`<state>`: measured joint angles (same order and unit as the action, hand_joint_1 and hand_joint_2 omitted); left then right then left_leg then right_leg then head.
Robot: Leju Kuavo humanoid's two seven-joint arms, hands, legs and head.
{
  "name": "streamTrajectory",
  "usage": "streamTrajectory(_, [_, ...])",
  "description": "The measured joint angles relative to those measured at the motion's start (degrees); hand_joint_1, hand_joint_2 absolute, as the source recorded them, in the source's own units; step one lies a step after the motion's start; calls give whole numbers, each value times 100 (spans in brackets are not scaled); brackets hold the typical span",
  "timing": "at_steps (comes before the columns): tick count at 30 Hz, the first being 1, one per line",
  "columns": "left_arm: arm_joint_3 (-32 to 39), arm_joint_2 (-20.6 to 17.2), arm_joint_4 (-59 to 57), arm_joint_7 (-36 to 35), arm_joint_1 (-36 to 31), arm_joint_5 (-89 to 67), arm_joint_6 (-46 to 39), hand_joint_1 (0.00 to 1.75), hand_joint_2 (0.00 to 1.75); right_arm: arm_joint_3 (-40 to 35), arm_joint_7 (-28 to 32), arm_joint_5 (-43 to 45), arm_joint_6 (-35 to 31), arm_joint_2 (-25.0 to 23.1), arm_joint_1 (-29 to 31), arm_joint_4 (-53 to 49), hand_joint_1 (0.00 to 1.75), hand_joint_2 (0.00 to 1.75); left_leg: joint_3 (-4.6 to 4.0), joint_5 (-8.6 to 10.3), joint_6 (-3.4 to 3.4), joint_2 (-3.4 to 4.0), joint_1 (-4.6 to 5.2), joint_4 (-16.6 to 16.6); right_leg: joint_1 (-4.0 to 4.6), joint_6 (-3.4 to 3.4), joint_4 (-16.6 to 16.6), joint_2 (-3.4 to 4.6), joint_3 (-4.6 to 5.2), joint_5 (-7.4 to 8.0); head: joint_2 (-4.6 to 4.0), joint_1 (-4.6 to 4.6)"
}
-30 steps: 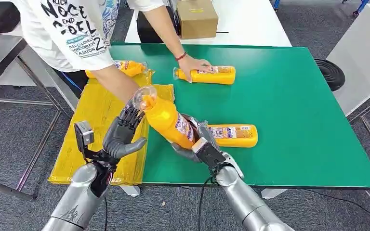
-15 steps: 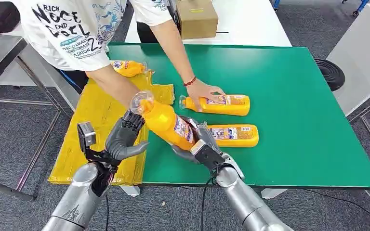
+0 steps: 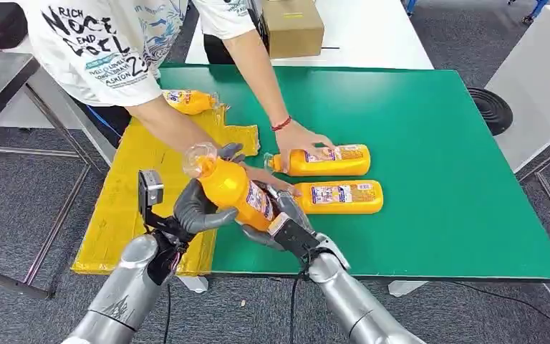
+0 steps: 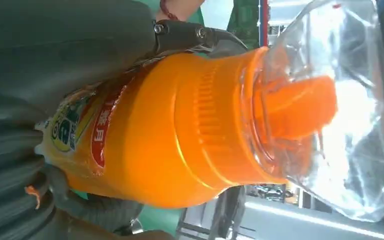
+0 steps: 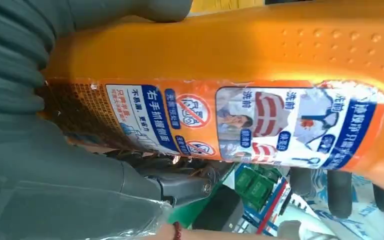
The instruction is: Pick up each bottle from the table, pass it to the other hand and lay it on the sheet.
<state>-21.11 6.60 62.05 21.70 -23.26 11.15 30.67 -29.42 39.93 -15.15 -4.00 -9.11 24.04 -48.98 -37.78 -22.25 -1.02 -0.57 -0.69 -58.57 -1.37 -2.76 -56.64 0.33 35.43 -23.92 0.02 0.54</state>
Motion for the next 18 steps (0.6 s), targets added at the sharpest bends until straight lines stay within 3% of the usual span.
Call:
streamTrajectory(11, [-212, 0, -105, 107, -98, -275, -308, 0, 175, 0, 2, 37, 46, 2, -1, 55, 175, 175, 0, 0, 0, 0, 0, 0, 0, 0, 0, 0, 0, 0, 0, 0])
streamTrajectory(12, [-223, 0, -105, 123, -100, -317, -359, 26, 175, 0, 2, 37, 57, 2, 0, 61, 175, 175, 0, 0, 0, 0, 0, 0, 0, 0, 0, 0, 0, 0, 0, -2])
streamTrajectory(13, [-230, 0, -105, 136, -100, -346, -396, 147, 175, 0, 2, 39, 57, 2, 0, 63, 175, 175, 0, 0, 0, 0, 0, 0, 0, 0, 0, 0, 0, 0, 0, 0])
streamTrajectory(14, [-247, 0, -105, 147, -100, -369, -426, 147, 175, 0, 0, 42, 59, 0, 0, 66, 175, 175, 0, 0, 0, 0, 0, 0, 0, 0, 0, 0, 0, 0, 0, 0])
streamTrajectory(15, [-264, 0, -105, 160, -101, -391, -457, 175, 175, 0, 2, 46, 63, 2, 0, 70, 175, 175, -1, 0, 0, 0, 0, 0, 0, 0, 0, 0, 0, 0, 0, 0])
streamTrajectory(18, [-297, 0, -105, 195, -100, -444, -558, 175, 175, -2, 2, 53, 68, 0, 0, 79, 175, 175, -1, 0, 0, 0, 0, 0, 0, 0, 0, 0, 0, 0, 0, 0])
